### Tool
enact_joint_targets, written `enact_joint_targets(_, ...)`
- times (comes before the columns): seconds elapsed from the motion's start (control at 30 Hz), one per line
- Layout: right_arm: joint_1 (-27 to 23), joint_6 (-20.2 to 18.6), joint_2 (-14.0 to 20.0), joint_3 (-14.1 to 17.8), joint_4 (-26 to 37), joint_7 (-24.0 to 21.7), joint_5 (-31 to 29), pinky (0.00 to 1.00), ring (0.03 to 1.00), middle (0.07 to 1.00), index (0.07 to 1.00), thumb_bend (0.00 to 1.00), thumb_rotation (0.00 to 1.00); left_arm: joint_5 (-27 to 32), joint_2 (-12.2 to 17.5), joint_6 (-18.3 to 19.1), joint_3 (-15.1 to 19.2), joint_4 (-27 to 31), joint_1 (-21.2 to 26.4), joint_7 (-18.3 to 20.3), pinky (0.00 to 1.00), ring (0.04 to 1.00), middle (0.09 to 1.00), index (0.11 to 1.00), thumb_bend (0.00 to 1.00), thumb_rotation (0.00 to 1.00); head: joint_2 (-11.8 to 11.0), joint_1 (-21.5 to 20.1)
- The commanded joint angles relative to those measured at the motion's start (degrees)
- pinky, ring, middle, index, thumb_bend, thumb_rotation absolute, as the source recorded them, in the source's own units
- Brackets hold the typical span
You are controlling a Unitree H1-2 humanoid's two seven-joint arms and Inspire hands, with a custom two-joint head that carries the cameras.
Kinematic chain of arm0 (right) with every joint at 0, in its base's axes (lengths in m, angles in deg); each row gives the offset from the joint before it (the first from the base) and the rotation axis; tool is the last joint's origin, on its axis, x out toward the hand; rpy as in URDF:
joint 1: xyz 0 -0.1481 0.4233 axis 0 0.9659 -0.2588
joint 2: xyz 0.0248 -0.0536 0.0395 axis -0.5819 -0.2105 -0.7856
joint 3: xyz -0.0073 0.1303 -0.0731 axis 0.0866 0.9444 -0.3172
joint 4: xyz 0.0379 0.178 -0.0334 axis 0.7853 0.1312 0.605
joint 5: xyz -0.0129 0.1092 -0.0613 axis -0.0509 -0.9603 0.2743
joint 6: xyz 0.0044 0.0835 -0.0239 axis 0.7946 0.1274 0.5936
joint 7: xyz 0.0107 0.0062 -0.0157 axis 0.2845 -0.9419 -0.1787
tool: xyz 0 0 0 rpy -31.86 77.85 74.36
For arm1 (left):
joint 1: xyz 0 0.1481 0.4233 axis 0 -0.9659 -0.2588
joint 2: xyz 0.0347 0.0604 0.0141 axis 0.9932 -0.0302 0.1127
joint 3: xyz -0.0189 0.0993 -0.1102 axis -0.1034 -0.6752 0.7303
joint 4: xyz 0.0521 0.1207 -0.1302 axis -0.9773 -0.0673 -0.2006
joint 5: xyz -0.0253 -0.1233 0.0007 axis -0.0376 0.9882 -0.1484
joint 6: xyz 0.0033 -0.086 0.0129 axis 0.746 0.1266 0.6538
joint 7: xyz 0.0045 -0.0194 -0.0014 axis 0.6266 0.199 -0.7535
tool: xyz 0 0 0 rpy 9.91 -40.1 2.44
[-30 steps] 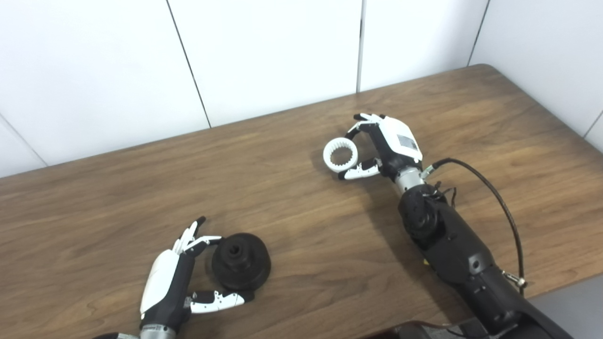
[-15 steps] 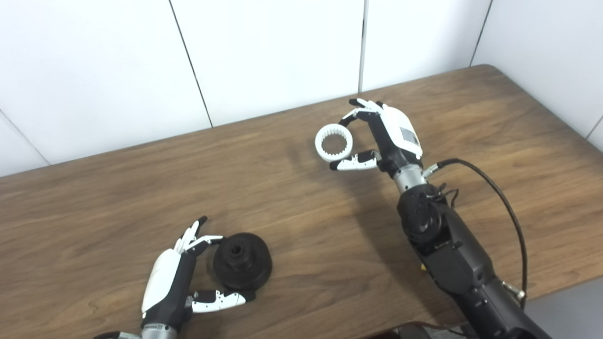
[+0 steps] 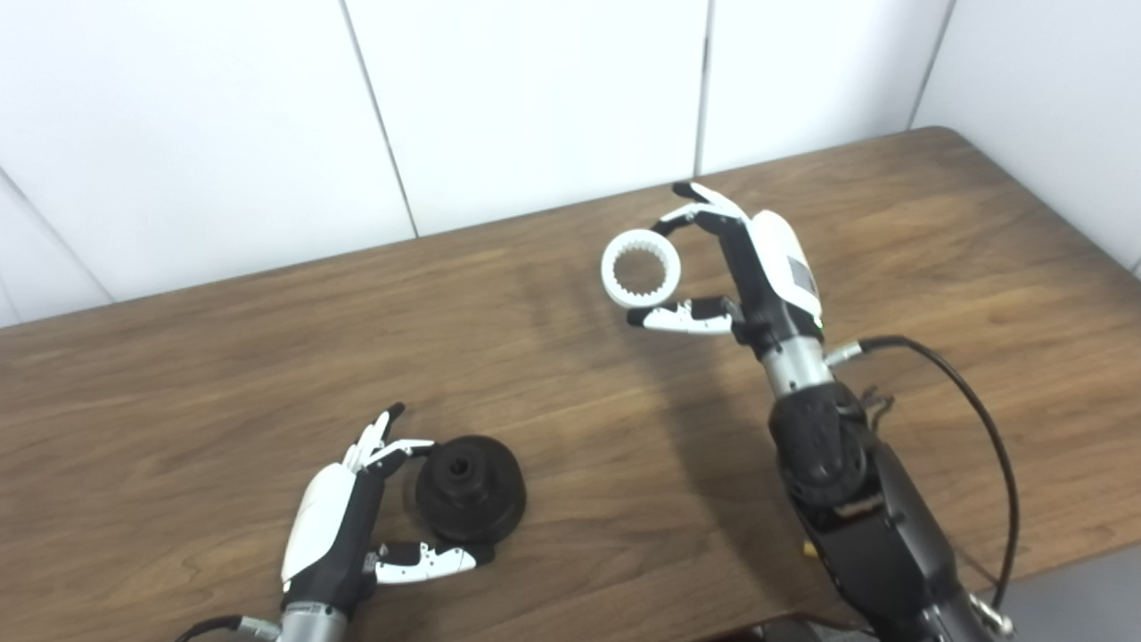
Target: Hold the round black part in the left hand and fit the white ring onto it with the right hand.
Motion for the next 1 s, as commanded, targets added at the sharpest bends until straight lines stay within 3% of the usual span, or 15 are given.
enact_joint_targets(0.0,-0.4,3.0,-0.6,-0.2,3.0,0.4,-0.3,0.86,0.896,0.857,0.49,0.52,0.15,-0.8,-0.5,0.0,-0.5,0.0,1.1,-0.6,0.98,1.0,1.0,0.62,0.89,0.28,0.1,0.4)
enact_joint_targets(0.47,5.6,6.8,-1.7,-2.7,8.0,-2.3,-1.5,0.8,0.883,0.853,0.491,0.52,0.15,-2.8,-3.6,2.9,-2.0,0.8,1.4,-0.8,1.0,1.0,1.0,0.622,0.9,0.28,1.4,8.9)
enact_joint_targets(0.97,6.5,7.6,-4.9,-7.4,11.6,-6.4,-0.7,0.83,0.871,0.843,0.491,0.52,0.16,-3.7,-4.6,4.0,-3.0,0.4,1.8,-1.7,1.0,1.0,1.0,0.618,0.91,0.28,2.0,11.2)
